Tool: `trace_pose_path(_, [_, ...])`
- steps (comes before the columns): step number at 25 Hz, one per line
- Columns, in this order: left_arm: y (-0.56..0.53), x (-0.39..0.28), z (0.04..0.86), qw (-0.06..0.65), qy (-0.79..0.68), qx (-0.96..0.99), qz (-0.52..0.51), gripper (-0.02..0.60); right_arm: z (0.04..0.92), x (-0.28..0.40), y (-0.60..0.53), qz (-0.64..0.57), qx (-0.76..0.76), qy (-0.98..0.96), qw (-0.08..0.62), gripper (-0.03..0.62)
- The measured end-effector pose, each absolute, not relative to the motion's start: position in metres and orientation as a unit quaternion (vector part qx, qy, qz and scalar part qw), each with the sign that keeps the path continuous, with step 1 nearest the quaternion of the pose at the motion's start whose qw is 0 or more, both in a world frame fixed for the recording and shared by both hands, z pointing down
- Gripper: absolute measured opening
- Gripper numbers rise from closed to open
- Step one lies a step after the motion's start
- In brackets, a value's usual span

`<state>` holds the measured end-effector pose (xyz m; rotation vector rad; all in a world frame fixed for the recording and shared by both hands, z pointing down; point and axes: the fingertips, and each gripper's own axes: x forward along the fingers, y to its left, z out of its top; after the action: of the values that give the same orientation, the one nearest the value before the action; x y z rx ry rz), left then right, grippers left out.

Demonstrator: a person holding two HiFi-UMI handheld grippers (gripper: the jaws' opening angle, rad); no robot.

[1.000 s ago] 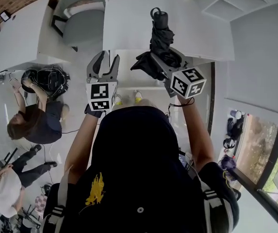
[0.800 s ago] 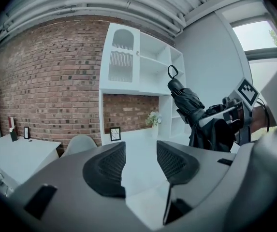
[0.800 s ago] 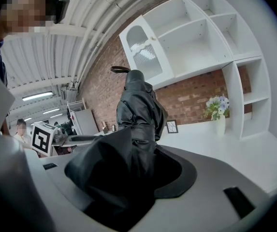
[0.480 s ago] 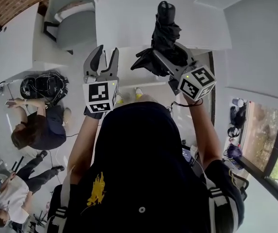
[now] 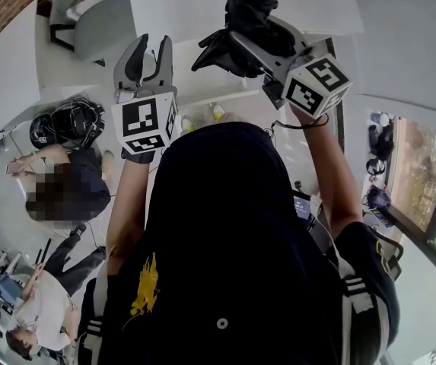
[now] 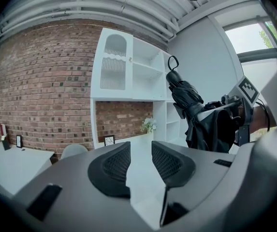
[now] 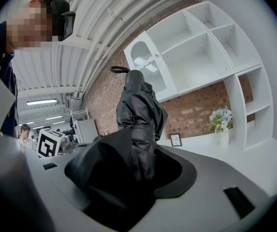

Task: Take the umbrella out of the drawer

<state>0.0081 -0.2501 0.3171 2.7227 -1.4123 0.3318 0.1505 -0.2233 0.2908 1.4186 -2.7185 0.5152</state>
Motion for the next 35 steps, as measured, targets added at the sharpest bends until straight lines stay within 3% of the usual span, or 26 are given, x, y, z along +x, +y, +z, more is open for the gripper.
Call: trace_pose_path(35, [-0.244,0.009,0.306,0.014,-0.447,0.889,0.101,0.107,0.279,0.149,-0.22,0.164,0.458,-0.874,0.008,0.259])
